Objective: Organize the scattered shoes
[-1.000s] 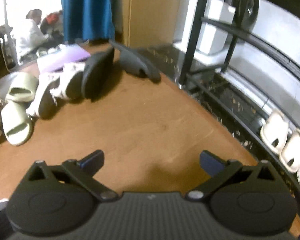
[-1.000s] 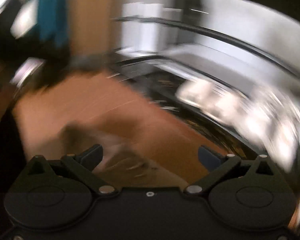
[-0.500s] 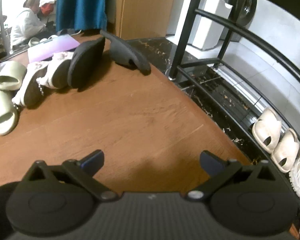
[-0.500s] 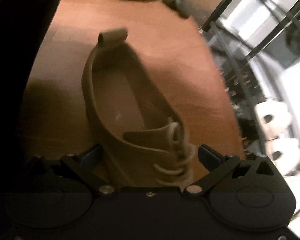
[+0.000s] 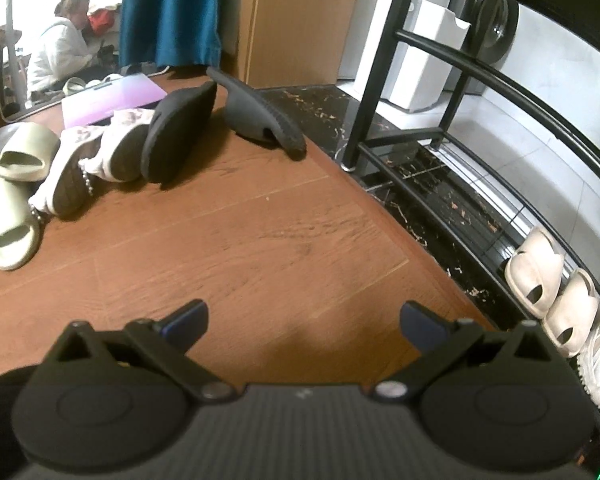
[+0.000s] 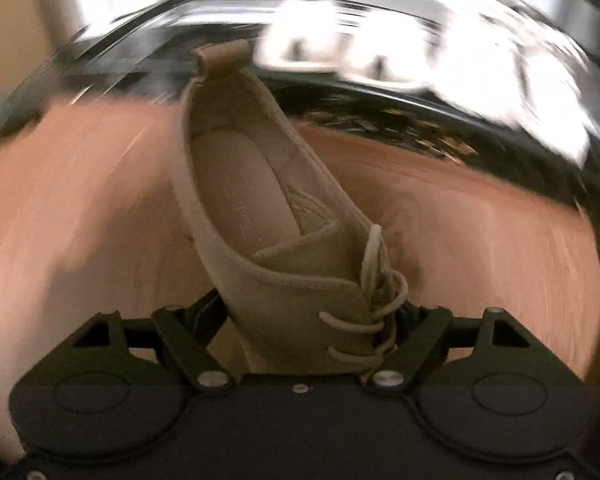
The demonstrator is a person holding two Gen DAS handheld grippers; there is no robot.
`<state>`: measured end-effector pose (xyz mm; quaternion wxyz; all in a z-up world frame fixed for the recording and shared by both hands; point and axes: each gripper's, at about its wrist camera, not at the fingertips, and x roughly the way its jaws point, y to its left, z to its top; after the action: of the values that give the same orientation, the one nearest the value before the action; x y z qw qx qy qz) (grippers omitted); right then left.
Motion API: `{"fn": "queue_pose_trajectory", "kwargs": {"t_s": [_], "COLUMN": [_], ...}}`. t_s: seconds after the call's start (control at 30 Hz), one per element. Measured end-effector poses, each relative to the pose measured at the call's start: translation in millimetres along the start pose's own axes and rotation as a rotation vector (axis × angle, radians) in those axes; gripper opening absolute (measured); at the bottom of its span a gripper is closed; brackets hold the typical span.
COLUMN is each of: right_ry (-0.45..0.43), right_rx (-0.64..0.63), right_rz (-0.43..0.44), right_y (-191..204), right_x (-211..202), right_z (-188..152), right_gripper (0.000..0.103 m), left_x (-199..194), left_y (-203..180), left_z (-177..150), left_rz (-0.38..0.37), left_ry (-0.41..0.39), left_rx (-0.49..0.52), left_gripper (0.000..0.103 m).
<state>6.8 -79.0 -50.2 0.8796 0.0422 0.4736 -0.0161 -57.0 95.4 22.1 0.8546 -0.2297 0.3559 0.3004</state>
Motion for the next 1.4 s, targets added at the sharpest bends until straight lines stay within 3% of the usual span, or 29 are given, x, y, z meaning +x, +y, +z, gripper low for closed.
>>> {"fn": "queue_pose_trajectory", "kwargs": {"t_s": [0.07, 0.13, 0.23, 0.3, 0.37, 0.4, 0.43, 0.67, 0.73, 0.87, 0.9, 0.93, 1.1, 1.2, 1.33, 1.4], "right_ry": [-0.019, -0.068, -0.149, -0.125, -0.090, -0.070, -0.064, -0.020, -0.016, -0.022, -0.036, -0.077, -0.291, -0.472, -0.628, -0.682], "right_rx": [0.025, -0.037, -0.209, -0.301, -0.367, -0.377, -0.345, 0.091, 0.174, 0.107, 0.095, 0.084, 0.137, 0.201, 0.263, 0.257], "right_rz": [0.044, 0.079, 0.042, 0.047, 0.051, 0.061, 0.098, 0.206, 0.229, 0.204, 0.201, 0.200, 0.166, 0.148, 0.264, 0.332], "right_y": [5.1, 8.3, 8.4, 5.8, 3.7, 2.0, -0.3, -0.5, 0.3, 3.1, -0.1, -6.9, -44.5, -61.8, -69.1, -61.4], "right_x": [4.6, -5.6, -15.2, -14.1, -7.3, -1.9, 0.5, -2.5, -2.9, -9.7, -15.4, -29.2, -84.4, -122.0, -155.0, -177.3], "right_z": [4.5, 1.8, -6.0, -18.0, -26.8, -32.0, -36.1, -33.9, -33.6, -31.1, -31.6, -34.1, -42.2, -53.0, -60.6, -58.7], "right_gripper": [0.092, 0.101, 0.103, 0.103, 0.093, 0.078, 0.064, 0.057, 0.059, 0.068, 0.076, 0.085, 0.094, 0.099, 0.103, 0.103], "left_x": [2.0, 2.2, 4.5, 5.9, 6.3, 6.8, 7.3, 8.0, 9.4, 10.7, 10.4, 10.1, 6.5, -0.8, -9.0, -9.5], "left_y": [0.4, 1.8, 0.8, -0.9, -1.8, -1.8, -1.8, -2.2, -2.1, -2.4, -2.9, -3.5, -8.2, -12.0, -14.8, -10.2], "left_z": [1.0, 1.9, 1.9, 1.3, 0.8, 0.7, 0.9, 0.4, 0.5, 1.1, 0.8, 0.5, -2.7, -6.7, -7.5, -0.8], "left_rz": [0.006, 0.002, 0.001, 0.001, -0.002, -0.002, -0.001, 0.001, 0.003, 0.005, 0.001, -0.002, -0.035, -0.072, -0.097, -0.099], "left_ry": [0.005, 0.008, 0.012, 0.012, 0.012, 0.012, 0.014, 0.011, 0.015, 0.015, 0.012, 0.009, -0.017, -0.054, -0.099, -0.064], "left_rx": [-0.007, -0.015, -0.022, -0.020, -0.016, -0.017, -0.019, -0.019, -0.019, -0.018, -0.015, -0.012, 0.021, 0.063, 0.093, 0.076], "left_gripper": [0.102, 0.102, 0.102, 0.102, 0.102, 0.102, 0.102, 0.102, 0.102, 0.102, 0.102, 0.102, 0.102, 0.102, 0.102, 0.102]}}
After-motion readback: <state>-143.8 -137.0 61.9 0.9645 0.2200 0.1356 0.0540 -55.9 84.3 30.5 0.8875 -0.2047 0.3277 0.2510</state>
